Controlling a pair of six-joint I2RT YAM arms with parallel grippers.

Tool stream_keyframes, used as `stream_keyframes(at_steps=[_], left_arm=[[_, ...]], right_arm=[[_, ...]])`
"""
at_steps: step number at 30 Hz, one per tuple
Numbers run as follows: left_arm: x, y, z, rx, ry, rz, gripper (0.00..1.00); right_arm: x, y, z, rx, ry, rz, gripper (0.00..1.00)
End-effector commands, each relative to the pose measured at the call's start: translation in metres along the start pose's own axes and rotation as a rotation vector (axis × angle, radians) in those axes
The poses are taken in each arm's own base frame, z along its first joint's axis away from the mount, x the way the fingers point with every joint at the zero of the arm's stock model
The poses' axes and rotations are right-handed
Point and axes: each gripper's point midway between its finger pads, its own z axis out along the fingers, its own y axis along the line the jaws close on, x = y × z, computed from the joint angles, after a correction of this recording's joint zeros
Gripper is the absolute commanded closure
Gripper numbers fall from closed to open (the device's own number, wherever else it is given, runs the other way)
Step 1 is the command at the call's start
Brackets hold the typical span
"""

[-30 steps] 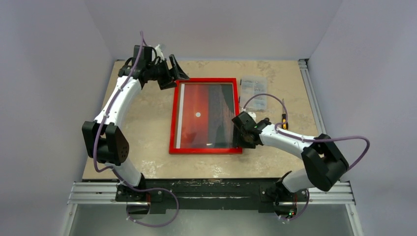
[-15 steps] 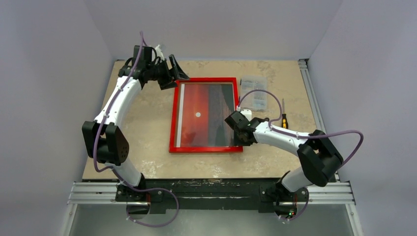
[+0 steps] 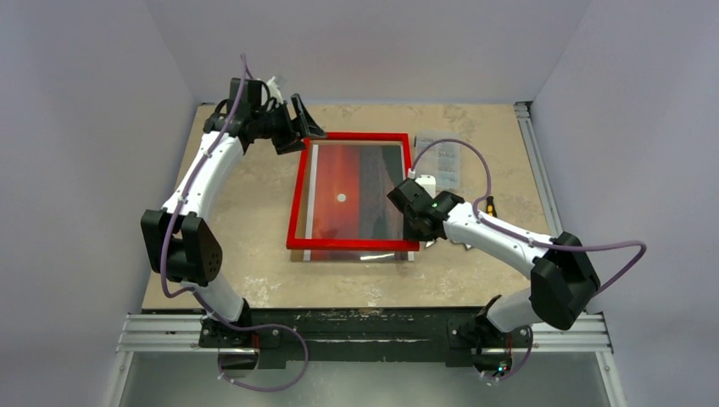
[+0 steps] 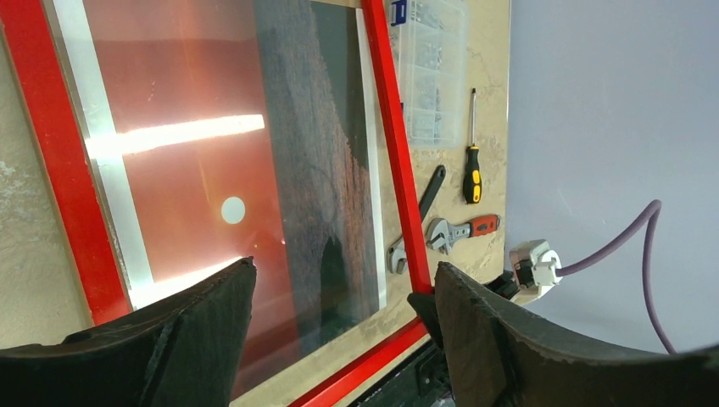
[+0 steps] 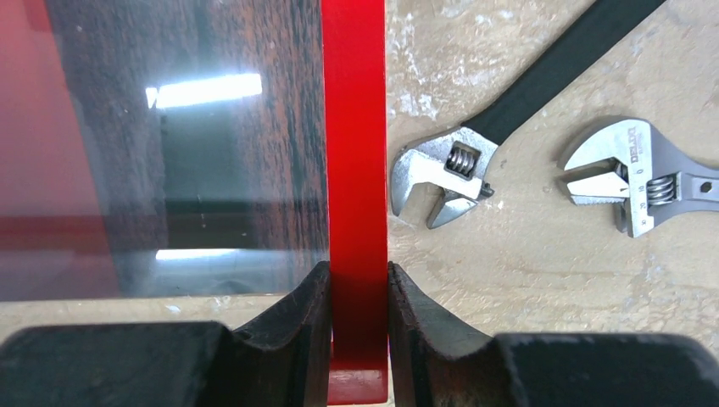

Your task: Take the photo out of the frame

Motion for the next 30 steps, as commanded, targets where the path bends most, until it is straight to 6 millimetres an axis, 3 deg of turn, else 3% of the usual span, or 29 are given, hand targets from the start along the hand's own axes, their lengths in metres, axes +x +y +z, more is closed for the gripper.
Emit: stream_keyframes(at_steps=[1,8,15,18,21,30], left_arm=[[-0.010,-0.020,-0.020,0.049,-0.058,0.049,0.26],[-0.013,-0.021,-0.026,0.052,-0.074,0.050,0.26],[-0.019,-0.021,-0.036,0.043,-0.101,0.060,0.26],[-0.025,-0.022,-0.046,0.045,-0.124,0.061,0.26],[-0.033,-0.021,-0.060,0.043,-0.165,0.064,0.26],[-0.049,-0.014,-0.089,0.021,-0.249,0.061,0.26]], right_arm=[[-0.033,0.007,-0.019,-0.002,-0.109,0.022,1.00],[-0.049,0.023,-0.023,0.035,-0.186,-0.023,1.00],[-0.068,0.069,-0.029,0.014,-0.265,-0.078,1.00],[-0.073,0.098,-0.030,-0.038,-0.280,-0.055,1.00],[-0.072,0.141,-0.032,-0.136,-0.292,-0.025,1.00],[-0.056,0.253,-0.034,-0.289,-0.311,0.089,1.00]])
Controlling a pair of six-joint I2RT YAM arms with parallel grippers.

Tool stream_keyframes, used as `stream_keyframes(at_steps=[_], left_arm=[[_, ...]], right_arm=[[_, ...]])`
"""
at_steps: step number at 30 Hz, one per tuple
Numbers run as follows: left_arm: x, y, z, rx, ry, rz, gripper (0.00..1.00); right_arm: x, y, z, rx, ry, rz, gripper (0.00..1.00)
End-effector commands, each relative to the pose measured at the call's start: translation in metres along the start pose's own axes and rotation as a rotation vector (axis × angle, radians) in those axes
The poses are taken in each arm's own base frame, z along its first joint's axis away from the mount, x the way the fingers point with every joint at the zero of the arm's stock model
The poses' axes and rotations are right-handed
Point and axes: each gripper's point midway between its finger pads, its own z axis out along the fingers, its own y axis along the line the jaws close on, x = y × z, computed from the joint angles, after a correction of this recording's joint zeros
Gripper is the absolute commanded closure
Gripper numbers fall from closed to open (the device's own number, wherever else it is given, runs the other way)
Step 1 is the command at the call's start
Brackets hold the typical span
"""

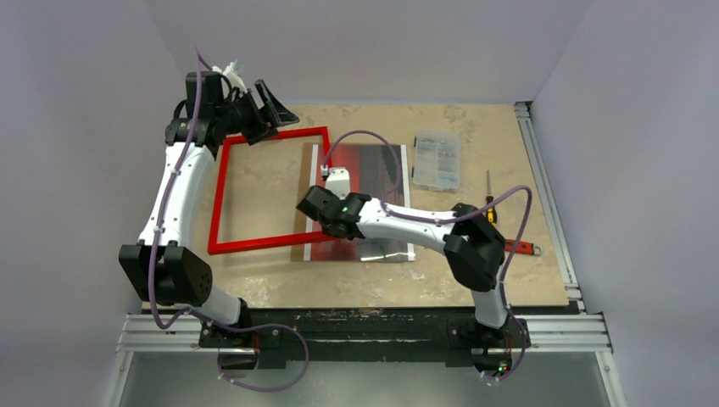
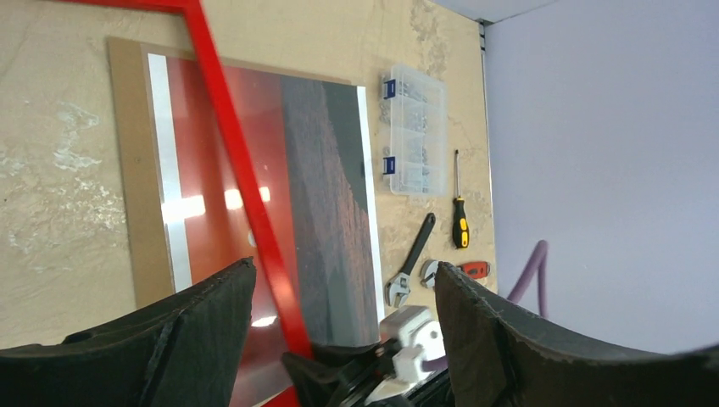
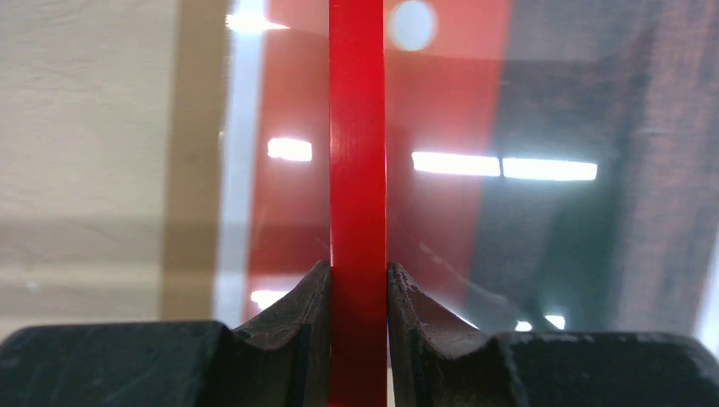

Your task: Take the photo out of the frame

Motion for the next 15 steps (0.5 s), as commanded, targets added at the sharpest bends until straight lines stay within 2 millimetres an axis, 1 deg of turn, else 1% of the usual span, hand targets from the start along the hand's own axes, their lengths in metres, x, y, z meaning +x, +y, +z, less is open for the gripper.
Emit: stream_keyframes(at_steps=[1,4,7,12,15], left_arm=[[-0.014,-0.011,-0.018,0.031,-0.058,0.042,0.26],[-0.015,-0.013,-0.020,0.042,-0.062,0.039,0.26],[-0.024,-0.006,-0.026,0.031,-0.086,0.022,0.26],[-0.032,-0.001,-0.034,0.030,-0.112,0.009,0.26],[-0.035,-0.001,-0.038,0.030,-0.125,0.007,0.26]], right_arm=[[-0.037,0.071,-0.017,-0.137,-0.124,0.199,1.00],[-0.035,0.091,-0.015,-0.149,-0.131,0.249,1.00],[-0.034,0.114,-0.012,-0.194,-0.127,0.291,1.00],[-0.033,0.141,-0.011,-0.247,-0.107,0.335,1.00],[-0.031,0.154,-0.007,-0.276,-0.093,0.359,1.00]])
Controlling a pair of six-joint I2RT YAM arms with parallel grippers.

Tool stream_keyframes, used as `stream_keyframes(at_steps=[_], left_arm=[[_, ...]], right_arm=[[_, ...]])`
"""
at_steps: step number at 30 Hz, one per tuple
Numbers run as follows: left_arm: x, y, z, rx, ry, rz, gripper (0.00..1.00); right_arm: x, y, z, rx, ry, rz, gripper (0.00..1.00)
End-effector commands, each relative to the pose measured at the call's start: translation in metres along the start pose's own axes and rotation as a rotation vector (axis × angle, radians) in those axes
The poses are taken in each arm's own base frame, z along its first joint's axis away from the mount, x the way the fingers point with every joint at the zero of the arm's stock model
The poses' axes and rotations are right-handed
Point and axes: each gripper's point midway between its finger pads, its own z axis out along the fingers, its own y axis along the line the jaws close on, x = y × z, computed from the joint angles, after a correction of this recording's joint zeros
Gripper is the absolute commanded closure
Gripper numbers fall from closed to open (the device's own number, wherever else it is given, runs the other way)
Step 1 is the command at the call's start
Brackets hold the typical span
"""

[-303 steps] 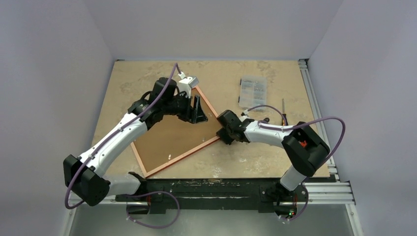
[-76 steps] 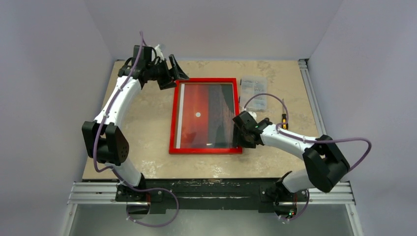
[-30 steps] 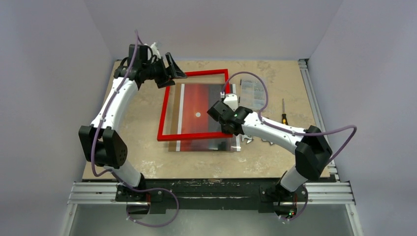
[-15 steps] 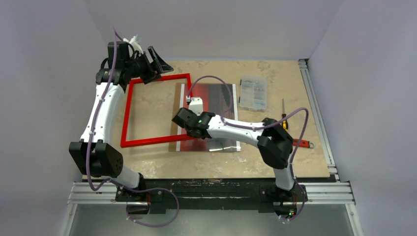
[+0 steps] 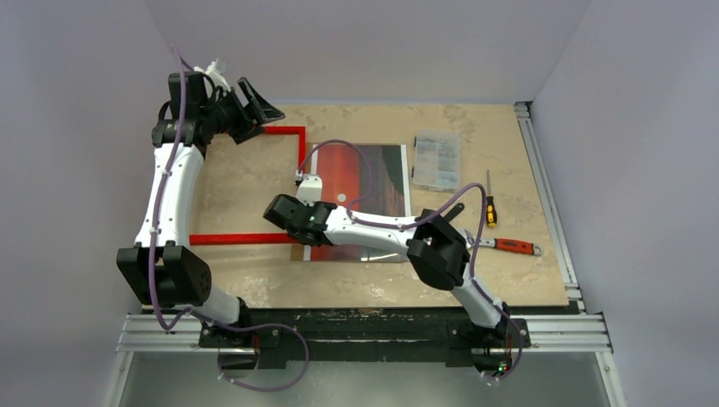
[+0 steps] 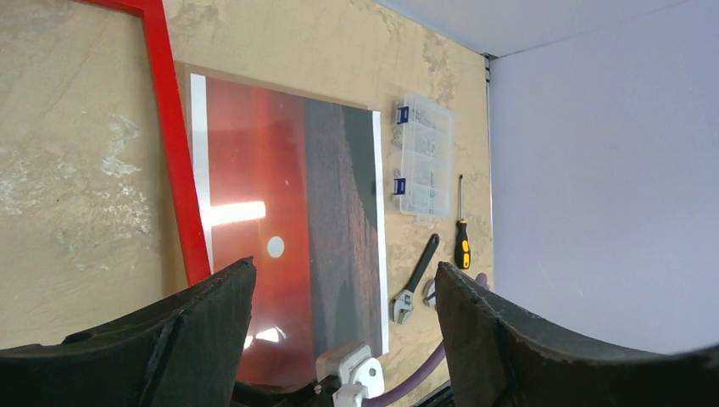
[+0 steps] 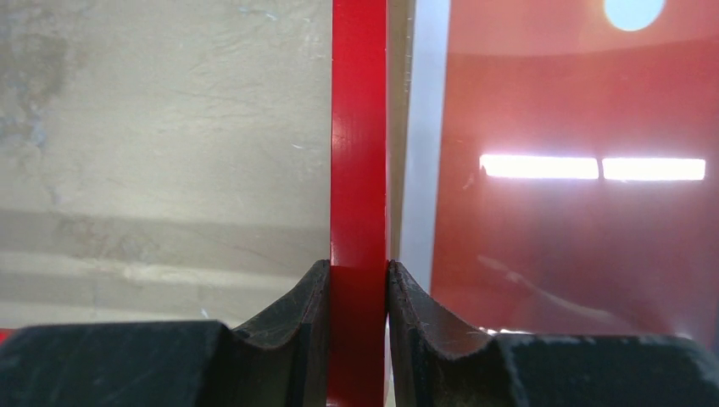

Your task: Take the photo out of the frame

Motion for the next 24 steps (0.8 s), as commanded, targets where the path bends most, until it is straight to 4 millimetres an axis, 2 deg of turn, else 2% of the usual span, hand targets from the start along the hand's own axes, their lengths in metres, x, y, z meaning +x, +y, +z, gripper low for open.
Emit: stream_keyframes(at_steps=[1,10,16,18,19,21,24], left_arm=[[-0.014,-0.019,-0.021,0.055,-0.067,0.040,0.26],[-0.018,-0.015,-0.022,0.058,-0.076,0.022,0.26],[-0.020,-0.012,-0.022,0.055,-0.080,0.018,0.26],[-0.020,-0.012,-0.021,0.056,-0.080,0.018,0.26],[-0.020,-0.011,-0.021,0.054,-0.080,0.016,0.26],[-0.020,-0.011,-0.021,0.052,-0.082,0.018,0.25],[-0.020,-0.010,-0.021,0.049,-0.081,0.018,0.26]], right_arm=[[-0.031,0.059,-0.017,-0.173,-0.047,0.200,1.00],[-0.027,0.079,-0.014,-0.195,-0.040,0.225,1.00],[-0.020,0.084,-0.010,-0.195,-0.025,0.221,1.00],[-0.020,0.087,-0.012,-0.208,-0.024,0.210,0.97],[-0.021,0.089,-0.014,-0.215,-0.023,0.204,0.91],[-0.020,0.093,-0.017,-0.239,-0.014,0.182,0.71],[-0.018,0.101,-0.028,-0.301,0.020,0.152,0.51]])
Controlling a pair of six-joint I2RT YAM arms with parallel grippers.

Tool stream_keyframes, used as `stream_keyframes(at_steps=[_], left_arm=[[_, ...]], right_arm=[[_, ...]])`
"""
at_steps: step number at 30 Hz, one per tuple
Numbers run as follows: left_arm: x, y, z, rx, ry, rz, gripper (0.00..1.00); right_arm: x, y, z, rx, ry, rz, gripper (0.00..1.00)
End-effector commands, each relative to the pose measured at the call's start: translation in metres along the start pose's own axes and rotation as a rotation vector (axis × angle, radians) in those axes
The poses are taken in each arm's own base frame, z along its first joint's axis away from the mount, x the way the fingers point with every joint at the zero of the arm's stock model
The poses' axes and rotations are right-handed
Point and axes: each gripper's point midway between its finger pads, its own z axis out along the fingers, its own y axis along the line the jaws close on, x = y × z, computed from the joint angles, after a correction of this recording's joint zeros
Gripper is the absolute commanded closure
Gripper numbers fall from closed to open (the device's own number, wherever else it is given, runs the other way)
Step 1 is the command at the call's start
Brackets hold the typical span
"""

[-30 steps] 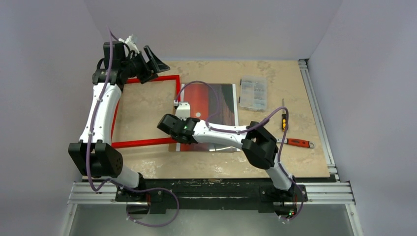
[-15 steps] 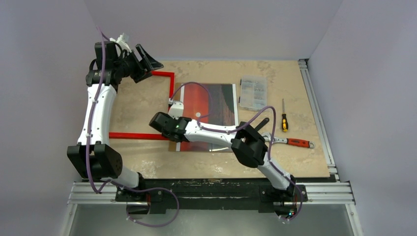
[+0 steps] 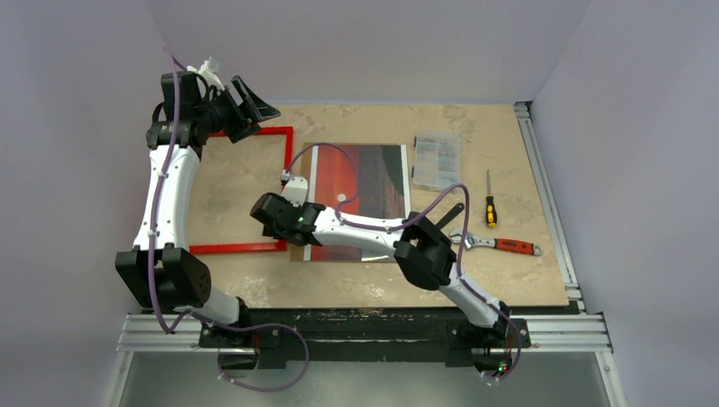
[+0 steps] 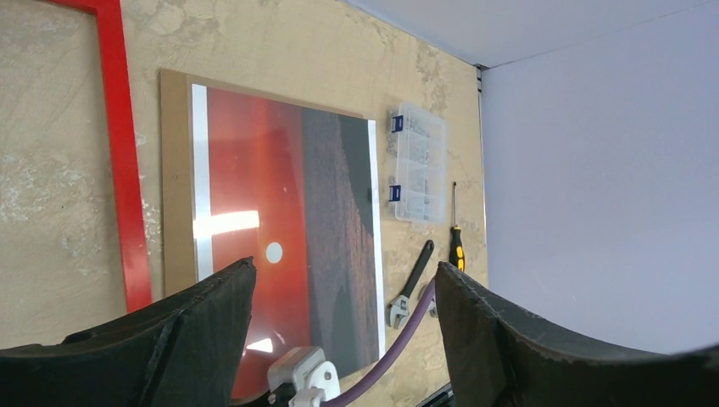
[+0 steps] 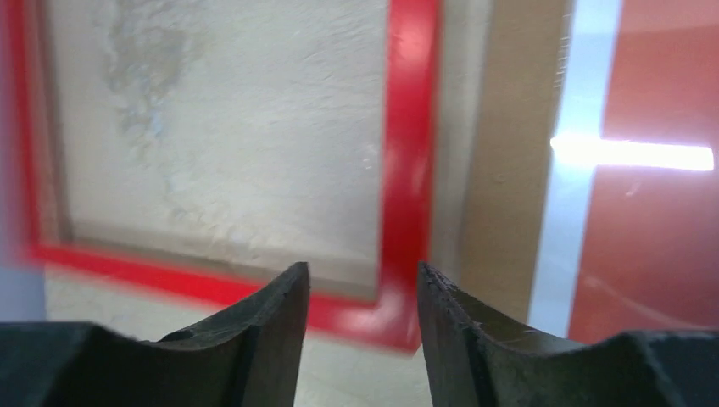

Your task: Take the photo out of the frame

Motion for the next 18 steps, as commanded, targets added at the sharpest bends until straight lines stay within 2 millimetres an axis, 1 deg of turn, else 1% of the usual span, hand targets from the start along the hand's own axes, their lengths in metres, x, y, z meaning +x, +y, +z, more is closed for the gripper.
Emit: stream_keyframes(at_steps=[1,2,3,4,5,6,7,9,11,12,13,14,15,17,18], left_arm=[[-0.010,-0.013,-0.011,0.040,-0.050,0.031,0.25],[-0.010,-0.013,-0.011,0.039,-0.050,0.032,0.26],[-0.010,-0.012,-0.010,0.038,-0.048,0.031,0.26],[-0.009,-0.010,-0.009,0.035,-0.046,0.027,0.26],[-0.009,-0.010,-0.008,0.037,-0.042,0.024,0.26],[-0.009,-0.011,-0.007,0.045,-0.038,0.019,0.26],[-0.007,-0.012,-0.006,0.057,-0.033,0.018,0.26],[-0.007,-0.013,-0.005,0.064,-0.039,0.019,0.26],[-0.004,-0.013,-0.001,0.070,-0.029,0.017,0.26],[-0.001,-0.013,0.002,0.077,-0.016,0.016,0.25],[0.002,-0.013,0.007,0.082,0.002,0.013,0.25],[0.007,-0.015,0.012,0.089,0.020,0.011,0.26],[0.013,-0.018,0.018,0.104,0.041,0.011,0.25],[0.028,-0.024,0.031,0.129,0.090,0.008,0.26],[0.042,-0.033,0.039,0.152,0.131,0.016,0.26]], right_arm=[[-0.022,0.055,-0.041,-0.211,0.001,0.028,0.47],[-0.022,0.055,-0.046,-0.231,0.006,0.011,0.44],[-0.022,0.052,-0.053,-0.250,0.007,-0.013,0.42],[-0.023,0.045,-0.061,-0.261,-0.002,-0.035,0.40],[-0.028,0.041,-0.071,-0.288,-0.020,-0.053,0.35],[-0.029,0.034,-0.078,-0.315,-0.028,-0.079,0.33],[-0.036,0.022,-0.083,-0.304,-0.044,-0.087,0.33],[-0.049,-0.005,-0.092,-0.251,-0.065,-0.111,0.34],[-0.054,-0.037,-0.099,-0.196,-0.079,-0.152,0.33],[-0.061,-0.050,-0.108,-0.177,-0.097,-0.157,0.33],[-0.057,-0.072,-0.107,-0.128,-0.085,-0.168,0.33],[-0.061,-0.091,-0.114,-0.095,-0.093,-0.158,0.33],[-0.061,-0.112,-0.117,-0.056,-0.086,-0.143,0.32],[-0.054,-0.154,-0.122,0.004,-0.059,-0.110,0.32],[-0.052,-0.172,-0.127,0.018,-0.051,-0.088,0.32]])
